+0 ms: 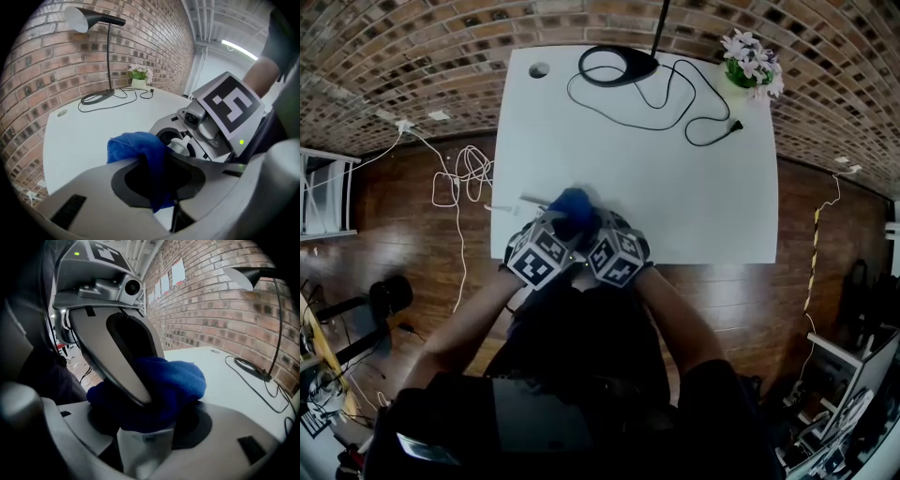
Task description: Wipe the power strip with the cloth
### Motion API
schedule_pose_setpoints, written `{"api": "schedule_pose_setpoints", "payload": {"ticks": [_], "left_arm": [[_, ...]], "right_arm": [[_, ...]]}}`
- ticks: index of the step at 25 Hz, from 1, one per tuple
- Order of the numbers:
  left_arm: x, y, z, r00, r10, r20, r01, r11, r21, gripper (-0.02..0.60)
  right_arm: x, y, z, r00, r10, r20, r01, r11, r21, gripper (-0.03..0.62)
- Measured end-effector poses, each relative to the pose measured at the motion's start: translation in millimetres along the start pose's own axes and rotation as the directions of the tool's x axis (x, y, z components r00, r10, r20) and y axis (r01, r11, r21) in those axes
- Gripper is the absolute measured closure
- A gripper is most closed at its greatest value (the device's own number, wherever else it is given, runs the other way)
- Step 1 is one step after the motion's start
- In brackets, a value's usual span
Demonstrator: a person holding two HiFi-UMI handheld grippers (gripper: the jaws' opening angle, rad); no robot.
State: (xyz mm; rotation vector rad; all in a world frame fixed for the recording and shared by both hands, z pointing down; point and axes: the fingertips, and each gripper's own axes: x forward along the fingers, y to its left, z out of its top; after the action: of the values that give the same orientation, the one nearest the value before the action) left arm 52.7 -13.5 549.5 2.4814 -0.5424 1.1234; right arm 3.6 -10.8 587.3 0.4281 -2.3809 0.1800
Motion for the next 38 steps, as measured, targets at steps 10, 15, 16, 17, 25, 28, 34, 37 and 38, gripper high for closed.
{"api": "schedule_pose_setpoints", "payload": {"ticks": [10, 15, 16, 17, 25, 28, 34, 37, 38], "left_arm": [[1, 0, -1, 1.0, -0.016, -0.002, 0.016, 1.0, 0.01, 0.508], [0, -1, 0, 1.0, -0.022, 0.016, 0.022, 1.0, 0.022, 0.508], [-1, -1, 1, 0.999, -0.031, 0.021, 0.031, 0.999, 0.025, 0.508], [-1, -1, 1, 0.999, -0.042, 0.022, 0.041, 0.999, 0.027, 0.508], [2, -5, 4, 0.997, -0.074, 0.011, 0.074, 0.997, 0.014, 0.508], [2, -4, 3, 0.997, -0.073, 0.023, 0.074, 0.997, -0.013, 0.508], [-1, 4, 1, 0.996, -0.068, 0.058, 0.072, 0.994, -0.085, 0.509], [-3, 16, -7, 0.996, -0.035, 0.077, 0.043, 0.993, -0.111, 0.509], [-4, 17, -8, 0.996, -0.03, 0.081, 0.04, 0.992, -0.12, 0.509]], "right_arm": [[0, -1, 0, 1.0, -0.003, 0.0, 0.003, 1.0, 0.003, 0.306], [1, -1, 0, 1.0, -0.003, -0.004, 0.003, 1.0, 0.005, 0.306], [1, -1, 1, 1.0, -0.003, -0.004, 0.003, 1.0, 0.005, 0.306], [1, 0, 1, 1.0, -0.002, -0.004, 0.002, 1.0, 0.005, 0.306], [0, -1, 1, 1.0, -0.003, -0.003, 0.003, 1.0, 0.004, 0.306], [0, -1, 0, 1.0, -0.003, -0.004, 0.003, 1.0, 0.004, 0.306], [0, -1, 0, 1.0, 0.0, -0.007, 0.0, 1.0, 0.007, 0.307], [1, -1, 0, 1.0, 0.002, -0.007, -0.002, 1.0, 0.008, 0.307], [0, -1, 1, 1.0, 0.002, -0.006, -0.002, 1.0, 0.009, 0.307]]}}
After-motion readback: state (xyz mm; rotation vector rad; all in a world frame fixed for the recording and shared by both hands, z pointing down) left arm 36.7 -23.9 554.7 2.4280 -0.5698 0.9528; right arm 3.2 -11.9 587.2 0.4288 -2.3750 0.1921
